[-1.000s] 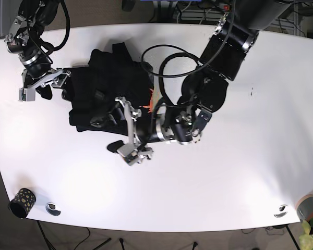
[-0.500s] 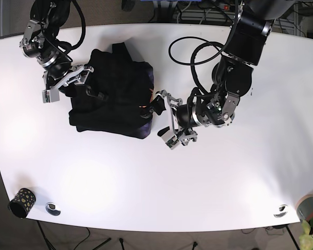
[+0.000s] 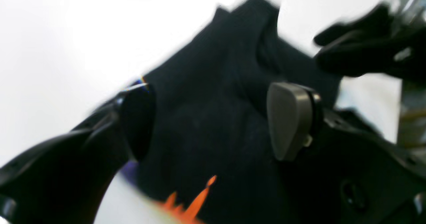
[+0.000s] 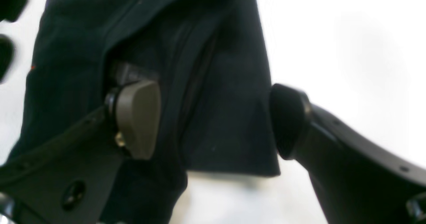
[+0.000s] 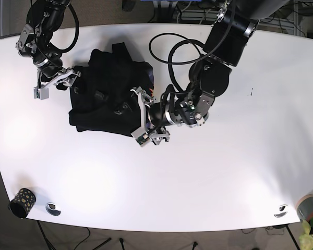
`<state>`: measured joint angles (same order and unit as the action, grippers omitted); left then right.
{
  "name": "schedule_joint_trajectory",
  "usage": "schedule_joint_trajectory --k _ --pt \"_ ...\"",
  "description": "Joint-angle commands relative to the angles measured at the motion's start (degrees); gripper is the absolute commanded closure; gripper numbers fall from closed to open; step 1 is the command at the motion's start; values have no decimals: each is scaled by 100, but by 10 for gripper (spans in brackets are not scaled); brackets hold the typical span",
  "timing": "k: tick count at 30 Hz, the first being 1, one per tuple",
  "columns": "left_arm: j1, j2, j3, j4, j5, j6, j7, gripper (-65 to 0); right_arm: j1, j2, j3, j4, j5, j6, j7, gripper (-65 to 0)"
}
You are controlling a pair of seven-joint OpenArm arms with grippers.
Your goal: Fold the T-shirt properly
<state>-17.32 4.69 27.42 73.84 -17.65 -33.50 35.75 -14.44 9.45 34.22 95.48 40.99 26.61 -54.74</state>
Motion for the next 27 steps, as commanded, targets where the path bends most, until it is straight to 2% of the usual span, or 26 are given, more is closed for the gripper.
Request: schedule_joint_trajectory --k 1,4,6,12,16,21,27 --pt "-171 239 102 -118 117 -31 -344 -485 -108 79 178 267 134 33 2 -482" --pt "-171 318 234 -549 503 -31 -801 -485 -213 61 231 267 125 25 -7 -480" --pt "-189 318 304 -839 723 -31 -1074 -485 -293 -53 249 197 90 25 37 -480" --pt "-189 283 287 -1235 846 -31 -1249 -485 -266 -141 319 -181 99 25 37 -480" --pt "-145 19 278 -1209 820 -31 -1241 -485 -3 -308 205 -603 99 25 37 -480" --pt "233 -192 -30 -787 820 -31 -1179 -483 419 -290 -50 -1078 99 25 37 -480" --pt "664 -218 -891 84 820 -31 -397 -483 1123 -27 -745 -1614 90 16 28 -480"
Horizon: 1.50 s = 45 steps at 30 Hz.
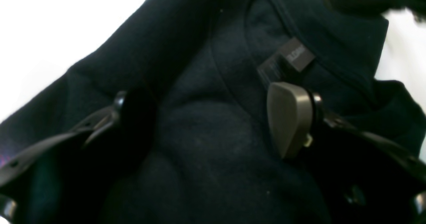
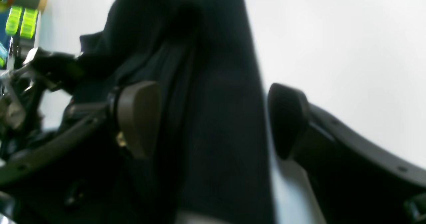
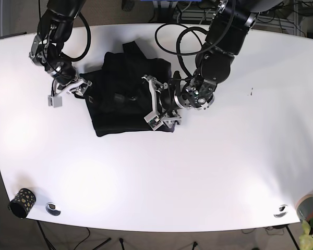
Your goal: Fold the T-shirt properly
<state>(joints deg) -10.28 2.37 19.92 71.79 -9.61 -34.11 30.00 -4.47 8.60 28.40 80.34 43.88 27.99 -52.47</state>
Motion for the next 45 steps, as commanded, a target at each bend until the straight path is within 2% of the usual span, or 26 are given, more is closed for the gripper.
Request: schedule_joint_trajectory --k 1,5,8,14,20,22,24,28,31,32,38,45 --pt "75 13 -300 491 16 22 319 -483 223 120 -269 -152 -199 -122 -199 -480" --pt "417 31 -819 1423 16 22 714 -483 645 234 -656 -266 -199 -122 -226 -480" --pt "628 31 -871 2030 16 22 864 -483 768 358 -884 -284 -155 -122 -235 -480" --pt "883 31 -898 3050 33 22 1057 -483 416 393 -752 586 -155 -122 -577 -480" --pt "787 -66 -1144 3094 227 31 1031 -481 -393 173 -700 1852 -155 -113 -639 -480" --pt "699 -66 -1205 2839 350 31 1022 -439 -621 155 -708 2221 -155 -104 -639 -477" --pt "532 -57 -1214 2487 402 31 1013 -375 -718 147 -752 2353 -155 -87 -639 -441" --pt "39 -48 -1223 1669 402 31 1013 -158 -788 94 -990 2380 -172 -78 -621 -227" --pt "-347 5 -1205 905 394 31 952 -33 -771 50 -999 2318 -190 -95 -604 -70" --pt "-427 66 -1205 755 394 31 881 -10 -771 -3 -999 2257 -190 -104 -604 -46" --pt "-769 154 -1188 -282 438 31 380 0 -560 -47 -972 1518 -199 -113 -490 -41" --pt "-866 154 -1065 -880 411 31 354 0 -296 23 -981 604 -208 -122 -261 -41"
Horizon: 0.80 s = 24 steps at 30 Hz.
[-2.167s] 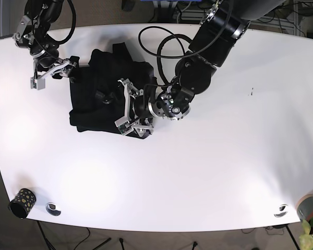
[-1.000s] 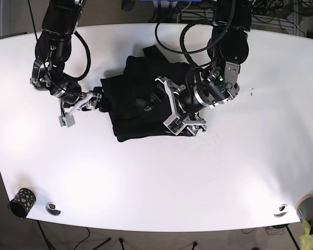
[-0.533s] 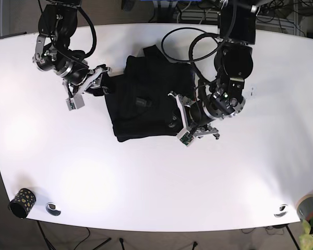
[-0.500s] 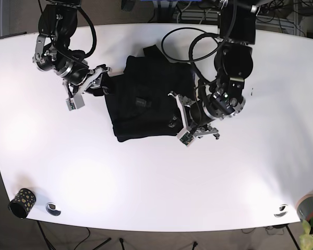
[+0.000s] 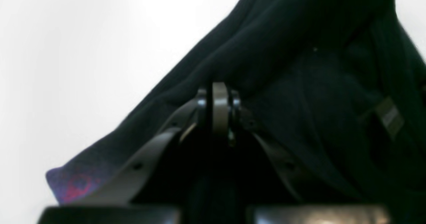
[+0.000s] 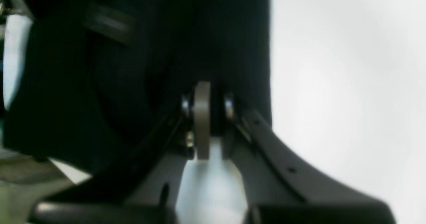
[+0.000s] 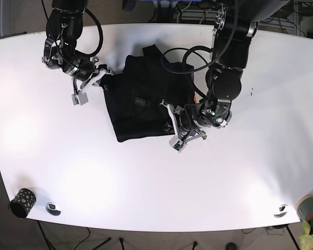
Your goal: Fold the T-shirt properly
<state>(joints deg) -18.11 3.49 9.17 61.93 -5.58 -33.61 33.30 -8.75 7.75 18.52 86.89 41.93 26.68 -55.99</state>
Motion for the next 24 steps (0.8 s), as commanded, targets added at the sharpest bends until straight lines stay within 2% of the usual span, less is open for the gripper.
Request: schedule_joint_trajectory --k 1,5,10,12,15,19,24 --pt "-84 34 11 194 9 -20 24 0 141 170 -2 -113 -13 9 117 -41" --pt "250 -89 -25 449 0 -20 24 0 572 285 -19 -641 -250 9 135 -41" --pt "637 -151 -359 932 0 -20 33 0 1231 258 -28 -1168 -1191 36 135 -41" --pt "804 -151 -570 1126 9 -20 42 0 1522 258 -195 -1415 -1604 44 161 -41" --pt "980 -151 -737 1363 -9 -29 261 0 1900 258 -538 -1722 -1912 53 170 -41" --pt "1209 -151 -763 1679 -9 -46 481 0 2198 258 -899 -1836 -1973 44 320 -41" --pt "1525 -133 -728 2057 -9 -55 481 0 2409 249 -1110 -1801 -1956 44 337 -41"
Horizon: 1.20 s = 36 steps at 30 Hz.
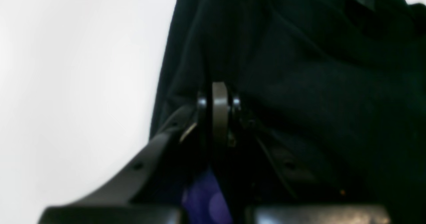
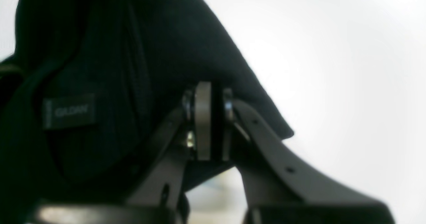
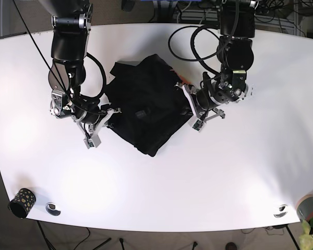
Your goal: Fold the T-shirt properly
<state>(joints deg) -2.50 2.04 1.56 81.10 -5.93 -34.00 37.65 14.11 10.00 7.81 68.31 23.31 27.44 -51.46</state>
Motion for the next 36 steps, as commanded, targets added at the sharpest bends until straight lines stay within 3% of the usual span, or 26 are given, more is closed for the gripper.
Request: schedule_joint_trajectory --k 1,7,14,23,28,36 --pt "9 11 59 211 26 -16 46 0 123 24 -30 127 -94 -32 -133 -41" --pt "70 2 50 642 18 -16 37 0 -237 59 5 1208 144 -23 -318 -41" --pt "-229 2 50 853 35 -7 29 0 -1204 174 357 2685 1058 -58 -766 -41" --pt "-862 -7 42 -35 44 11 -7 0 -2330 182 788 2755 2218 -58 -775 -41" --pt "-1055 11 42 -695 26 11 -7 0 -2461 165 779 2711 2210 -58 -748 -41" --pt "-563 20 68 -589 18 -7 29 0 -1741 95 770 1859 1471 -32 -748 -41"
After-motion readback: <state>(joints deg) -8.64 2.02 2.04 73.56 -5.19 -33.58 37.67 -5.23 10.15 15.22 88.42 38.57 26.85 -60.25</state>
